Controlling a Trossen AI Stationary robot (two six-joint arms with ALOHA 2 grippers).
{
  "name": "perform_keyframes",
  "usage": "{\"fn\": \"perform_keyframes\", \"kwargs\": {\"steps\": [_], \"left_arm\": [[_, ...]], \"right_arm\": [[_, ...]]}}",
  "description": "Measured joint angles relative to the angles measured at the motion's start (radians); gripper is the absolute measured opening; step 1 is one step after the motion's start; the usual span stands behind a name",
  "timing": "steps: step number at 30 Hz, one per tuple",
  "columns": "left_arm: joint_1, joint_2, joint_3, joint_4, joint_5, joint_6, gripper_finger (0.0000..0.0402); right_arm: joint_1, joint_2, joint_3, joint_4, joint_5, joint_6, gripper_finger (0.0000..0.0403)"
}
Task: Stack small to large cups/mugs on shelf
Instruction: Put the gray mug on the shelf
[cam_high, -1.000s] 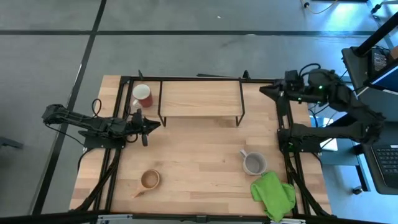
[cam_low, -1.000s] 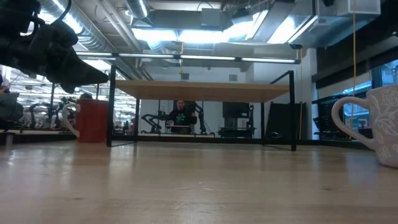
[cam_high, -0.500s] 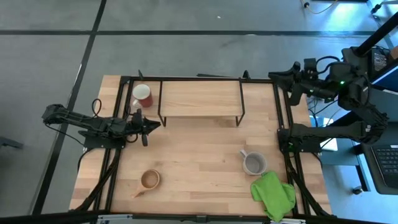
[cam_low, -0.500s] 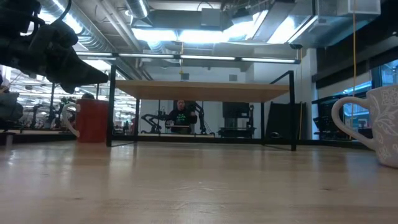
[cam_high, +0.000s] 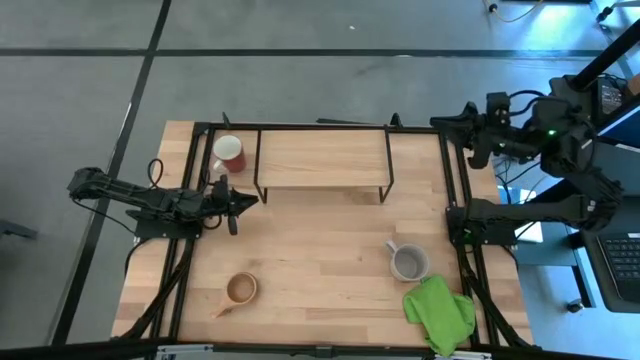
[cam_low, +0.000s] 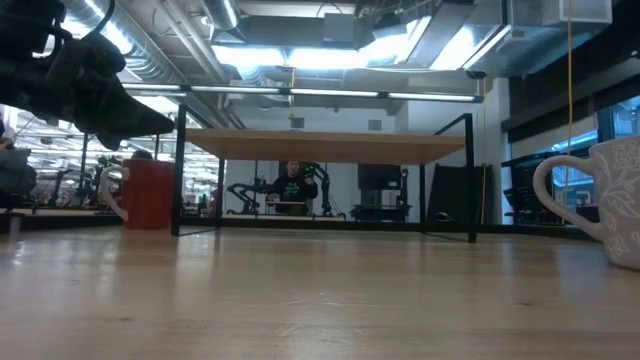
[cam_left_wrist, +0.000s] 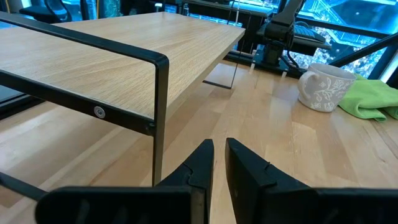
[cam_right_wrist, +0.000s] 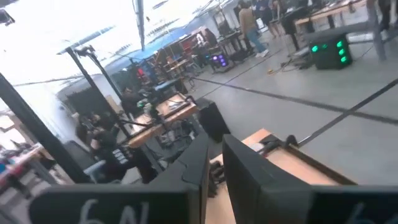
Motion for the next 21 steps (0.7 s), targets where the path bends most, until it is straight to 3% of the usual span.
{"fn": "perform_keyframes", "kwargs": {"steps": [7,13,15,17,19,21], "left_arm": [[0.000,0.000,0.000,0.000,0.000,0.000,0.0035],[0.000,0.000,0.000,0.000,0.000,0.000,0.0035],[0.000,0.000,0.000,0.000,0.000,0.000,0.0035],[0.000,0.000,0.000,0.000,0.000,0.000,0.0035],[0.000,0.000,0.000,0.000,0.000,0.000,0.0035],[0.000,0.000,0.000,0.000,0.000,0.000,0.0035]], "right_arm": [[0.000,0.038,-0.002,0.018,0.023,0.053,0.0049],[0.000,0.039,0.017,-0.010,-0.065,-0.039,0.0049],[0.000,0.042,0.070,-0.166,-0.036,-0.101,0.0049],[0.000,0.055,0.142,-0.398,0.074,-0.149,0.0049],[-0.001,0.075,0.200,-0.607,0.163,-0.151,0.0049],[-0.001,0.091,0.231,-0.726,0.185,-0.107,0.0049]]}}
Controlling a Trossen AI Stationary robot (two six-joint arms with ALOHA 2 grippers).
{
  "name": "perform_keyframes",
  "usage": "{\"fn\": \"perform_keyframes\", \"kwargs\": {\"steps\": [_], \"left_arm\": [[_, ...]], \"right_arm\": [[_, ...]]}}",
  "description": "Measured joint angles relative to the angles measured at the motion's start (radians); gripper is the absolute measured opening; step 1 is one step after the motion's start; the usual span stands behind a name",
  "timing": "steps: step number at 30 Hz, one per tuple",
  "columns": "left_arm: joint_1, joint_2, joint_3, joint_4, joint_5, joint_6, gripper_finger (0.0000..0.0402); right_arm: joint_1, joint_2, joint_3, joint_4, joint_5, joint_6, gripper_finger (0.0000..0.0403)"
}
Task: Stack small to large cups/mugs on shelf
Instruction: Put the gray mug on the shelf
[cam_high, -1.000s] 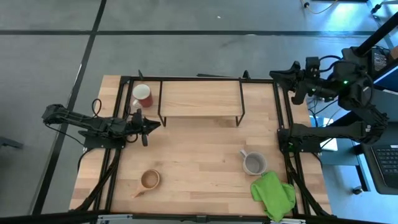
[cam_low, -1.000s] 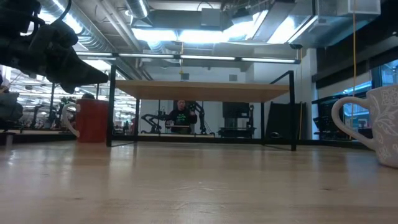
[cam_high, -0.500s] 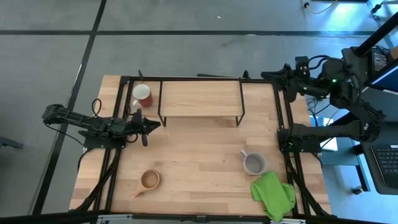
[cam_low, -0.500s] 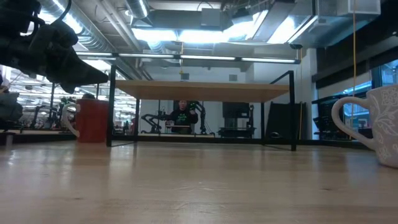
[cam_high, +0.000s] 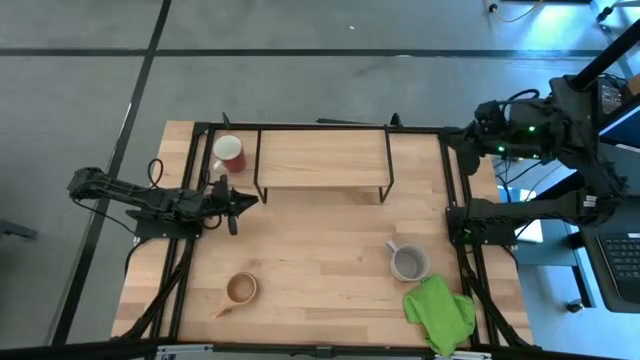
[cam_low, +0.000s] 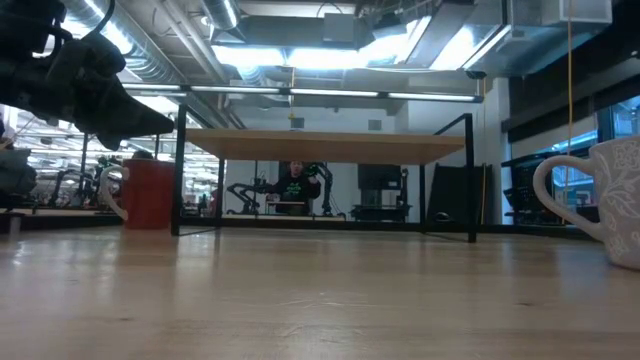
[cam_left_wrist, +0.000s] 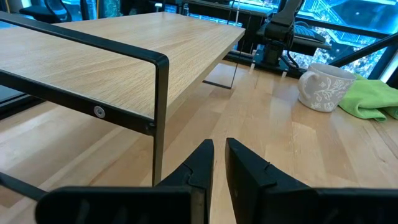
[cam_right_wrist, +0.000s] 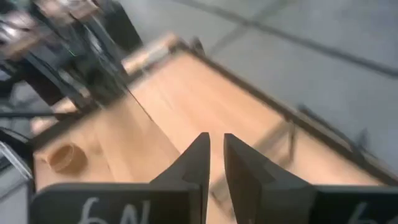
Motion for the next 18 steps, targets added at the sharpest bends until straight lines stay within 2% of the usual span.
{"fn": "perform_keyframes", "kwargs": {"steps": [5,10,15,18], "left_arm": [[0.000,0.000,0.000,0.000,0.000,0.000,0.0035],[0.000,0.000,0.000,0.000,0.000,0.000,0.0035],[0.000,0.000,0.000,0.000,0.000,0.000,0.0035],[0.000,0.000,0.000,0.000,0.000,0.000,0.0035]], "right_arm": [[0.001,0.027,-0.019,-0.187,-0.078,0.081,0.0049],[0.035,0.042,-0.103,-0.397,-0.090,0.123,0.0049],[0.086,0.028,-0.216,-0.381,-0.131,0.189,0.0053],[0.117,0.031,-0.269,-0.381,-0.179,0.242,0.0075]]}}
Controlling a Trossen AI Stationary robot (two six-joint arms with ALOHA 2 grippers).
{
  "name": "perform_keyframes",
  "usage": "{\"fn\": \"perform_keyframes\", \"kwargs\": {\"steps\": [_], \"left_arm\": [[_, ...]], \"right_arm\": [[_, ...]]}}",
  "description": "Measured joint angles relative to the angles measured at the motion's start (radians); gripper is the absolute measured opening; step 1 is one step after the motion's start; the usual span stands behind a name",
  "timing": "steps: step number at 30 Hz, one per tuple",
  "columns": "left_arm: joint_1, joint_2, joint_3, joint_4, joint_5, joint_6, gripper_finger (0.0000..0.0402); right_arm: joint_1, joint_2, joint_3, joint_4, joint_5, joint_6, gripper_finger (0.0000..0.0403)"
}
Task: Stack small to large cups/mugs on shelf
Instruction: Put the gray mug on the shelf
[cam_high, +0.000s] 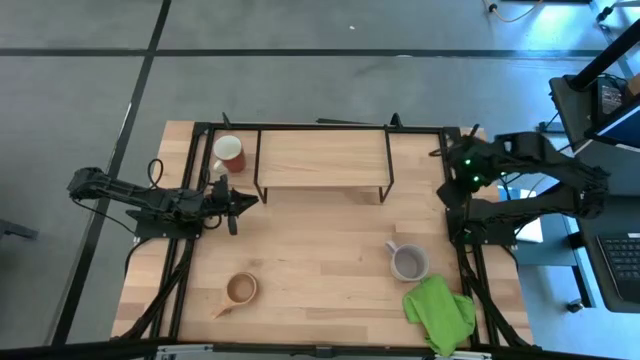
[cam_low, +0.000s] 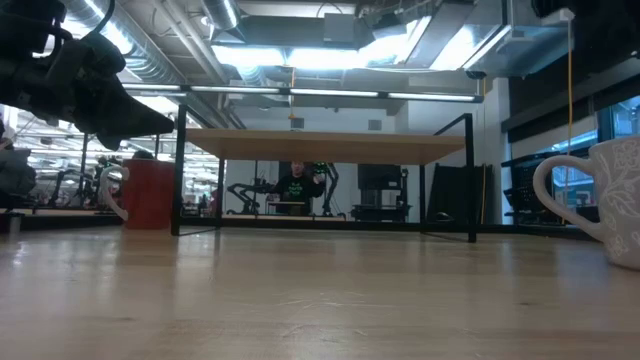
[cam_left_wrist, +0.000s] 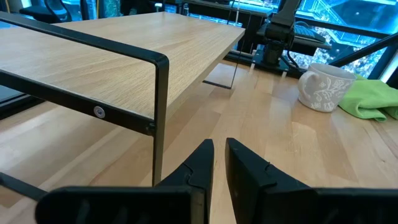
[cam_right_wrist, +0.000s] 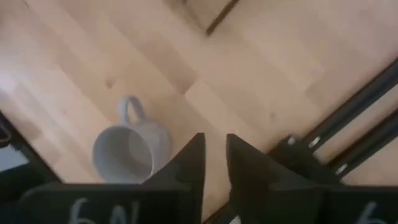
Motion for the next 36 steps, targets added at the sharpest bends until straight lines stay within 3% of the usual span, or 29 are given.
{"fn": "perform_keyframes", "kwargs": {"steps": [6,10,16,20,24,31,36], "left_arm": [[0.000,0.000,0.000,0.000,0.000,0.000,0.0035],[0.000,0.000,0.000,0.000,0.000,0.000,0.0035],[0.000,0.000,0.000,0.000,0.000,0.000,0.0035],[0.000,0.000,0.000,0.000,0.000,0.000,0.0035],[0.000,0.000,0.000,0.000,0.000,0.000,0.0035],[0.000,0.000,0.000,0.000,0.000,0.000,0.0035],[0.000,0.000,0.000,0.000,0.000,0.000,0.0035]], "right_arm": [[0.070,0.002,-0.068,0.036,-0.079,0.104,0.0144],[0.142,0.002,-0.098,0.087,-0.096,0.176,0.0168],[0.346,0.056,-0.129,0.227,-0.022,0.283,0.0170],[0.498,0.139,-0.120,0.216,0.075,0.357,0.0161],[0.614,0.196,-0.120,0.164,0.106,0.477,0.0155],[0.730,0.254,-0.119,0.148,0.194,0.663,0.0163],[0.748,0.308,-0.119,0.154,0.223,0.727,0.0165]]}}
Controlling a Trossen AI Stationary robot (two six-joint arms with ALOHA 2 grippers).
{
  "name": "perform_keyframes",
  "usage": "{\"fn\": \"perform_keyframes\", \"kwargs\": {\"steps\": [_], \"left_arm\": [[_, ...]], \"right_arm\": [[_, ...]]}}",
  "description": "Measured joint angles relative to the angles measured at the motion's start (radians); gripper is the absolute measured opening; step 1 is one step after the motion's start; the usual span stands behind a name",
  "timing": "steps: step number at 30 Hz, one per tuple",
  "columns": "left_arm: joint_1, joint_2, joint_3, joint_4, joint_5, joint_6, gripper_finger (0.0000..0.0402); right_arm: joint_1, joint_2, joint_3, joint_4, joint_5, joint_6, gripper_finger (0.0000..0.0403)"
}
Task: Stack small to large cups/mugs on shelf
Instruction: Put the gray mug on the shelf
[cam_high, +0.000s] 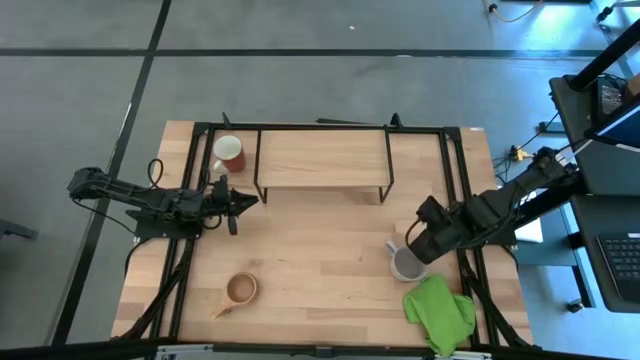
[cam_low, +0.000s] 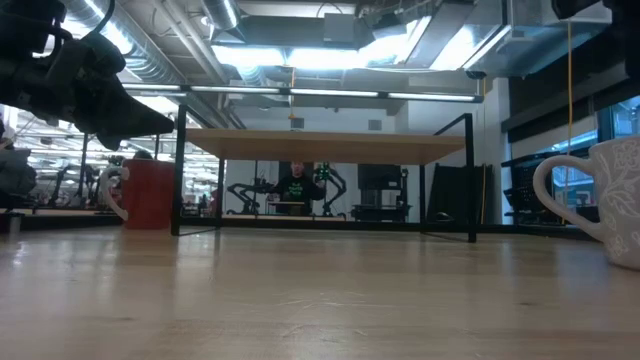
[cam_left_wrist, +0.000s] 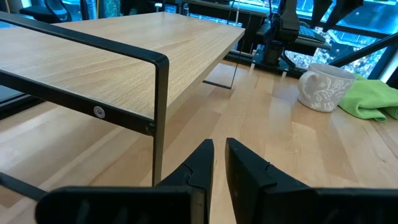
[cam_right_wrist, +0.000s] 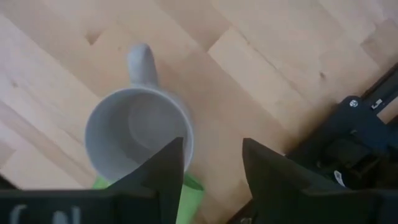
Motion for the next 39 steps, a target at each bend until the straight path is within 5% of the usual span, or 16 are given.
{"fn": "perform_keyframes", "kwargs": {"steps": [15,39], "left_arm": [[0.000,0.000,0.000,0.000,0.000,0.000,0.0035],[0.000,0.000,0.000,0.000,0.000,0.000,0.0035]], "right_arm": [[0.000,0.128,0.000,-0.012,0.001,0.027,0.0165],[-0.001,0.129,0.000,-0.029,0.027,0.075,0.0165]]}}
